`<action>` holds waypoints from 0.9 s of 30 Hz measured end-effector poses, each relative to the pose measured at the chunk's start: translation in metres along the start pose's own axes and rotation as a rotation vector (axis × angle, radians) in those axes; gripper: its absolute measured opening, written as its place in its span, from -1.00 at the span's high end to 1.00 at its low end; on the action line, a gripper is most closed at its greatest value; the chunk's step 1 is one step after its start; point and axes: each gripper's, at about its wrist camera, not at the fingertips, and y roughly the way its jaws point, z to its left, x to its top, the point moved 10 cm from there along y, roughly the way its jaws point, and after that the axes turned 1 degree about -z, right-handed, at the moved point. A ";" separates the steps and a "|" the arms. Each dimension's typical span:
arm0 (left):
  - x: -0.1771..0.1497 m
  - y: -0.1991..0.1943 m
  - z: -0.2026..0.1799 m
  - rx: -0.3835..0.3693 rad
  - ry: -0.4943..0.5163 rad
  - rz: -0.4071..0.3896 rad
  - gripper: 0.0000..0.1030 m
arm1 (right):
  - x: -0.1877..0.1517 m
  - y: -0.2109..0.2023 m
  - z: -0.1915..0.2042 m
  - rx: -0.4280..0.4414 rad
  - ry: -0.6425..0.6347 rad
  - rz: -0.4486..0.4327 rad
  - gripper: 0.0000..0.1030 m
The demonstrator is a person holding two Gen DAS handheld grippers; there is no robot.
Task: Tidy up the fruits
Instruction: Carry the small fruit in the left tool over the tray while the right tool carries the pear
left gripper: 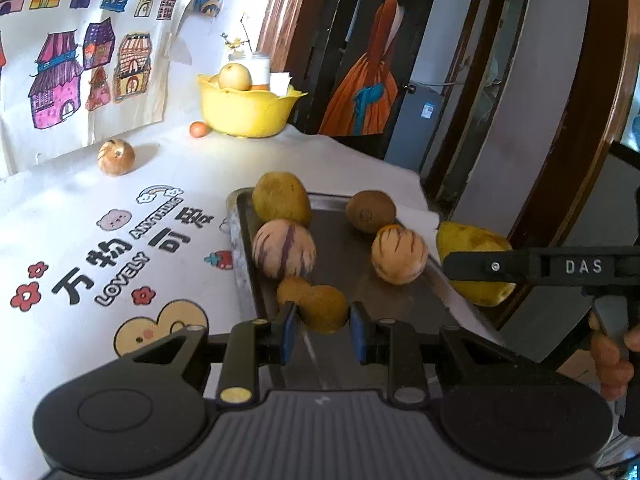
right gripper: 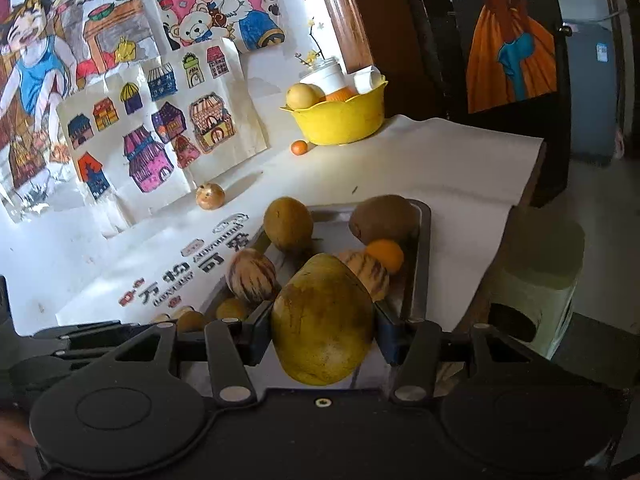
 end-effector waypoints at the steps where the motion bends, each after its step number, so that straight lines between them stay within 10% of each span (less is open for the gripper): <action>1: -0.001 0.001 0.000 0.007 0.002 0.001 0.41 | -0.003 0.001 0.000 -0.004 -0.005 -0.002 -0.05; 27: -0.016 0.011 -0.001 0.059 0.036 0.004 0.41 | -0.024 0.027 0.000 -0.068 -0.125 -0.008 -0.05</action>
